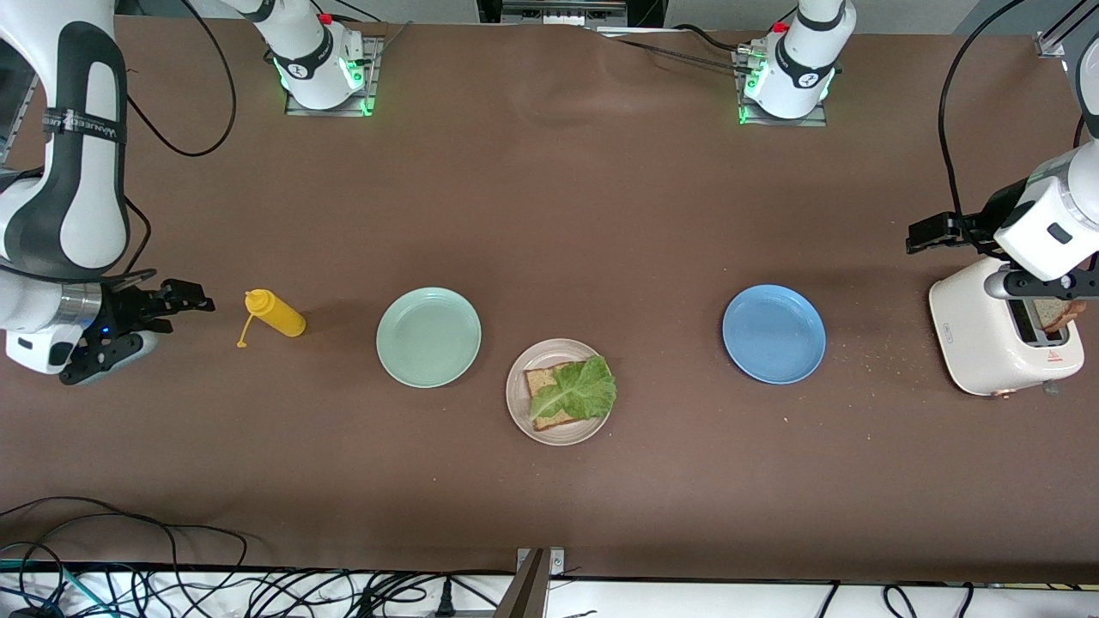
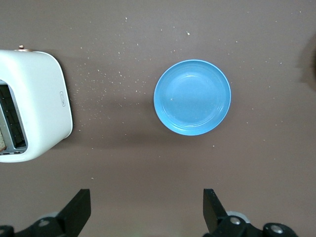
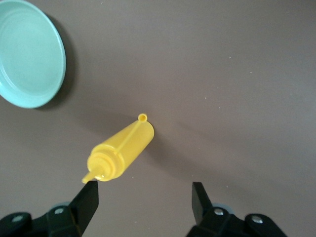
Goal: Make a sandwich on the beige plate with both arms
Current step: 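Move the right gripper toward the yellow squeeze bottle, then grasp the yellow squeeze bottle with the right gripper and lift it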
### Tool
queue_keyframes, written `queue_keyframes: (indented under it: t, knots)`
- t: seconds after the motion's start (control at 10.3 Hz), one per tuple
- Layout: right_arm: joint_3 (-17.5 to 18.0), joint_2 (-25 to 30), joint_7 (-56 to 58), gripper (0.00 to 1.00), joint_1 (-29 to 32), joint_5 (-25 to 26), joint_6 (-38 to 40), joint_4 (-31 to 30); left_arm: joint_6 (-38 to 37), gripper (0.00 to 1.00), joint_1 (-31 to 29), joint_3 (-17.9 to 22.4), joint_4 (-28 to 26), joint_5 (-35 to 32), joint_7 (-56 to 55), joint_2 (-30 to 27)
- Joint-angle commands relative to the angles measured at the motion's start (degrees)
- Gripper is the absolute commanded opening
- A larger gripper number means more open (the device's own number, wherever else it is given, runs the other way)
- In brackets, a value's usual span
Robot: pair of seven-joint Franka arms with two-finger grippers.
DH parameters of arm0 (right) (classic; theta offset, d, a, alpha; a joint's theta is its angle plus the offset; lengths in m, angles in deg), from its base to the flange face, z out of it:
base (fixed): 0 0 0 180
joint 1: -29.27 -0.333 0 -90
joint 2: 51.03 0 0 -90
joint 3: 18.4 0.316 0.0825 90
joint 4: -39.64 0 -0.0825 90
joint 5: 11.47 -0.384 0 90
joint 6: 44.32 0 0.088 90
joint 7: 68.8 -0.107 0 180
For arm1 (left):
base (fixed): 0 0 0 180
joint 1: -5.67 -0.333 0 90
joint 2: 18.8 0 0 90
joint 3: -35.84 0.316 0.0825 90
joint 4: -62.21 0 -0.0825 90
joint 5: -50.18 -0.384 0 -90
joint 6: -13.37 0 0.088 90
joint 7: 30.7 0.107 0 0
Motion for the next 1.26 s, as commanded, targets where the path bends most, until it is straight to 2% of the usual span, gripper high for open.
queue_keyframes:
  t: [0.0,0.39,0.68,0.97,1.16]
  knots:
    - [-0.19,3.48,16.77,0.84,1.92,-6.77,-4.54,-9.2,0.09,1.0,0.1,0.08,0.11,-0.05,1.13,-0.28]
    - [-0.11,2.08,45.52,0.84,5.27,-19.69,-7.18,-16.51,0.09,1.0,0.18,0.08,0.11,-0.14,1.13,-0.28]
    - [0.42,-1.43,63.13,0.85,5.19,-26.91,-7.98,-17.31,0.09,1.0,0.18,0.08,0.11,-0.14,1.13,-0.28]
    - [0.51,-6.43,78.34,0.97,4.84,-36.57,-7.46,-17.05,0.09,1.0,0.1,0.08,0.11,-0.14,1.13,-0.28]
    - [0.51,-8.03,82.16,1.0,4.75,-39.49,-7.28,-16.87,0.09,1.0,0.18,0.08,0.11,-0.14,1.13,-0.28]
